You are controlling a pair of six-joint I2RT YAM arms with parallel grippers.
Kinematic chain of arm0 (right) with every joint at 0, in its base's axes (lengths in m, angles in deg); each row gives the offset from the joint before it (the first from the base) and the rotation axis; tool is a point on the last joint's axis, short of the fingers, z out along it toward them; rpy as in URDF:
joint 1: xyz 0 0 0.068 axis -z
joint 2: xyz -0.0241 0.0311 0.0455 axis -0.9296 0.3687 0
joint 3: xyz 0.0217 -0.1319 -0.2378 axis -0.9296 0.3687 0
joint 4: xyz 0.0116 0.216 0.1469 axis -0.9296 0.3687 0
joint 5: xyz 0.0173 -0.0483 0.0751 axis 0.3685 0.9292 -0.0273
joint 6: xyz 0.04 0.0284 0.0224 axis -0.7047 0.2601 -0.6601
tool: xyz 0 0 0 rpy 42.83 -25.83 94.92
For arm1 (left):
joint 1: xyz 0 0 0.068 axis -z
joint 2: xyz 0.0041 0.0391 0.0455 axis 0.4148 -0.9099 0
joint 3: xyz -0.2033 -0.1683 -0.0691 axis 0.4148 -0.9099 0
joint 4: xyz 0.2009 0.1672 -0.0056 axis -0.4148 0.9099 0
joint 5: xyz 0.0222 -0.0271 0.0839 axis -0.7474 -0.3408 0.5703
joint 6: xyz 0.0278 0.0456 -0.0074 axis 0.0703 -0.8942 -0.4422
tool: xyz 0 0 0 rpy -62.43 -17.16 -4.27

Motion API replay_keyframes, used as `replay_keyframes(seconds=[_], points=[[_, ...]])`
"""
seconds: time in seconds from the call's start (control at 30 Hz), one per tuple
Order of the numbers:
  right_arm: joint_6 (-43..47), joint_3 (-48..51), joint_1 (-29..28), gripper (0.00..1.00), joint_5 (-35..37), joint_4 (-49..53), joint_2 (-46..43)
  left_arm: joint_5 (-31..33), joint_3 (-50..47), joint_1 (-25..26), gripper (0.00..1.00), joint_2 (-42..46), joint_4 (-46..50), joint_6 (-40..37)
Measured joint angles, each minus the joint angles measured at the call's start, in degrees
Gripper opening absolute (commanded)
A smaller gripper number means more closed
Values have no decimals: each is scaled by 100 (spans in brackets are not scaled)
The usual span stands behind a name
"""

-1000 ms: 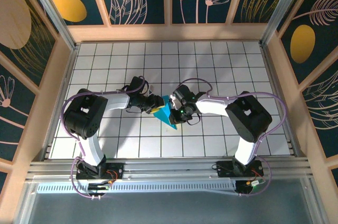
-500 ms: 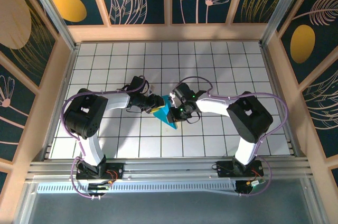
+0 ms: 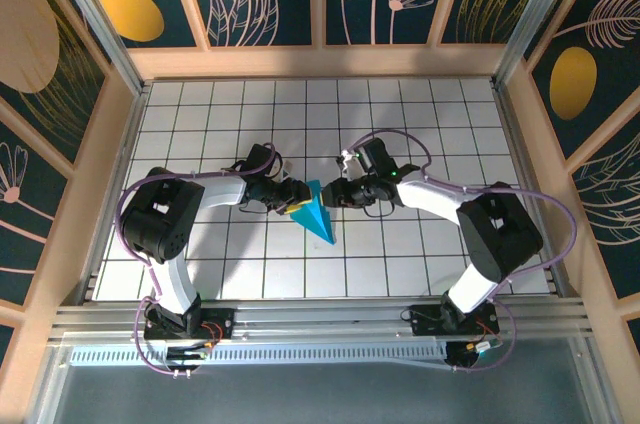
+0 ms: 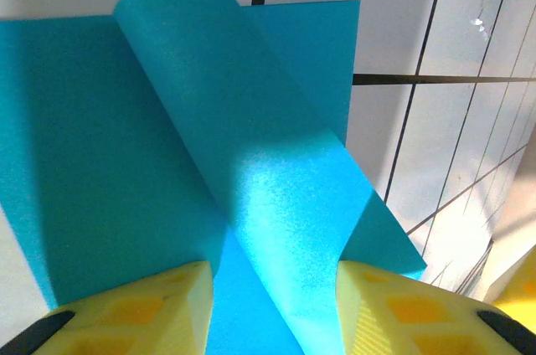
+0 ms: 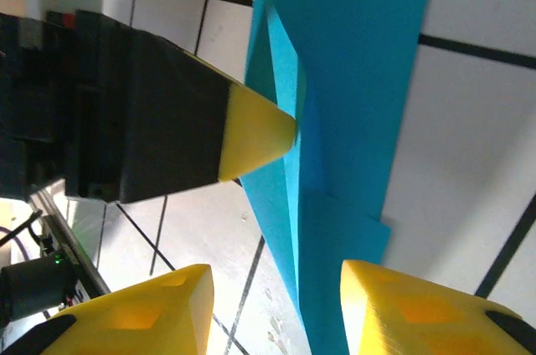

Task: Fold a paper plane with a square sheet of paper (fold left side to right side)
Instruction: Fourth fold the wing at the center of the table.

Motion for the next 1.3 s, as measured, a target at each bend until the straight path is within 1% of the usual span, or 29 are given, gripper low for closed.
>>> replay_keyframes(seconds=[0.3,0.43,0.53,0.8,0.97,1.2,1.3], points=[[-144,-7,-2,44,-232,-490,479,2,0,4,44,0,0,0],[-177,-7,-37,43,-313,-632,621,4,0,4,44,0,0,0],[-199,-7,-87,40,-339,-686,732,4,0,4,44,0,0,0],[-304,-7,-129,27,-341,-756,848,2,0,4,44,0,0,0],[-304,-17,-140,23,-343,-780,916,4,0,4,43,0,0,2],[-299,-70,-140,8,-332,-772,990,2,0,4,44,0,0,0],[-299,-83,-140,6,-317,-769,994,2,0,4,44,0,-2,0]])
